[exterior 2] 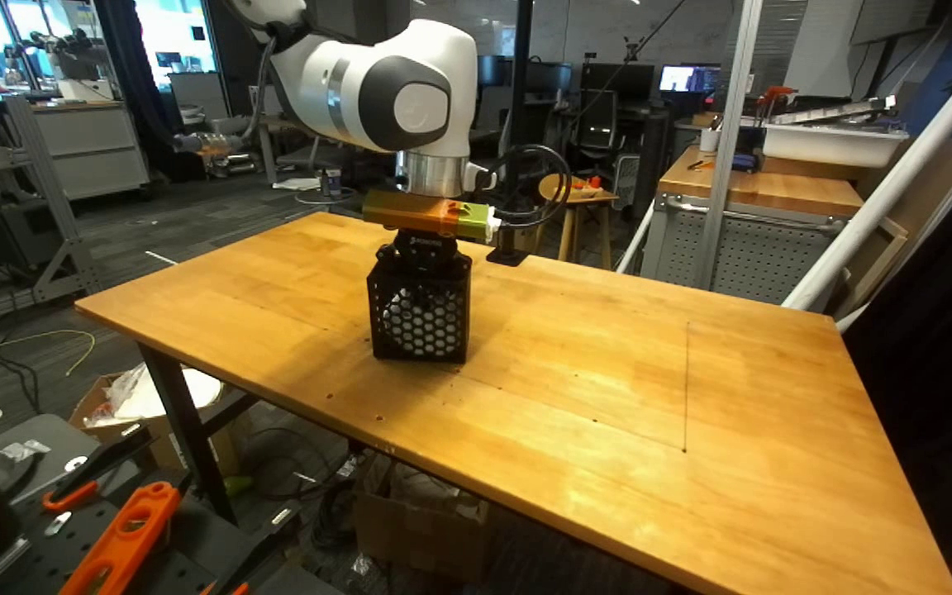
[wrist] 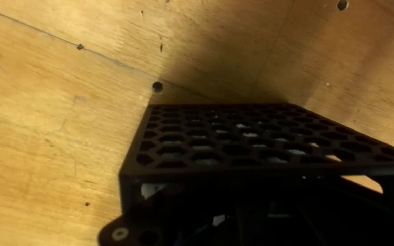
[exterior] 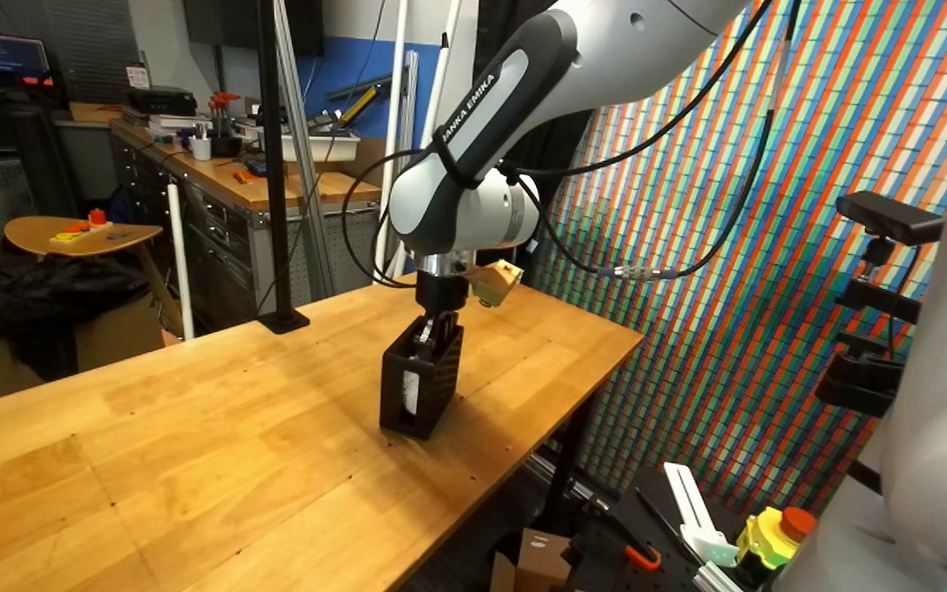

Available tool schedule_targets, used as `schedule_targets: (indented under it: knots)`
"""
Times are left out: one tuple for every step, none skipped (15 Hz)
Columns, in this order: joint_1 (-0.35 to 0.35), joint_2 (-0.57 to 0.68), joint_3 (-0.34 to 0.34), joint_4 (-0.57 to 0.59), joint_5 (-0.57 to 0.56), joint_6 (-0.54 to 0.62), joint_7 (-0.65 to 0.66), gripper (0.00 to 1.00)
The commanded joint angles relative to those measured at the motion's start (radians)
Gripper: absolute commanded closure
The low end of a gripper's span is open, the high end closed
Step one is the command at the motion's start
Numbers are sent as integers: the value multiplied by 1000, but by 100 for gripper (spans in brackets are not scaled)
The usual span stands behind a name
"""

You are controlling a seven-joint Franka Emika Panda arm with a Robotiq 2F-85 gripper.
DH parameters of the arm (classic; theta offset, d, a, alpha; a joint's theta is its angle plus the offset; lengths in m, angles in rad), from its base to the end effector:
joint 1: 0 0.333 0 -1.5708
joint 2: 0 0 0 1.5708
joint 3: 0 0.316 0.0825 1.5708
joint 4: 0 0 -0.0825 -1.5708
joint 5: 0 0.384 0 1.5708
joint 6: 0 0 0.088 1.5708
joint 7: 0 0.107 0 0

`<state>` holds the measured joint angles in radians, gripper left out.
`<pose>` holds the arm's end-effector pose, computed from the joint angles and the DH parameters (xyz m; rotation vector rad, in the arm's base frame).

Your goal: Put the white towel in the black box

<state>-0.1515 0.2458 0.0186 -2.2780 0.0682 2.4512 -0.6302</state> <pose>0.5220 -0.0696 0.2411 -2.9959 -0.6742 0.0772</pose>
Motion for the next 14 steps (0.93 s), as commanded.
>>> schedule_targets:
  knots:
    - [-20, 34, -7, 23, 18, -23, -30, 92]
    - [-20, 29, -7, 20, 17, -23, -23, 71]
    - [-20, 21, -8, 17, 16, -24, -14, 66]
    - [-20, 9, -9, 13, 15, -25, -9, 59]
    - [-21, 0, -9, 11, 18, -26, -6, 53]
    - [-21, -12, -10, 8, 16, -30, 0, 45]
    - [-20, -26, -12, 4, 15, -30, 8, 38]
    - [-17, -42, -14, 0, 11, -31, 19, 31]
    - [-16, -61, -15, -5, 14, -34, 25, 23]
    - [-13, -76, -18, -8, 8, -34, 35, 16]
    - [-8, -96, -20, -13, 5, -33, 48, 60]
    - [-5, -110, -21, -15, 1, -33, 57, 60]
    - [1, -127, -22, -19, -6, -33, 70, 66]
    - [6, -138, -23, -20, -12, -33, 83, 74]
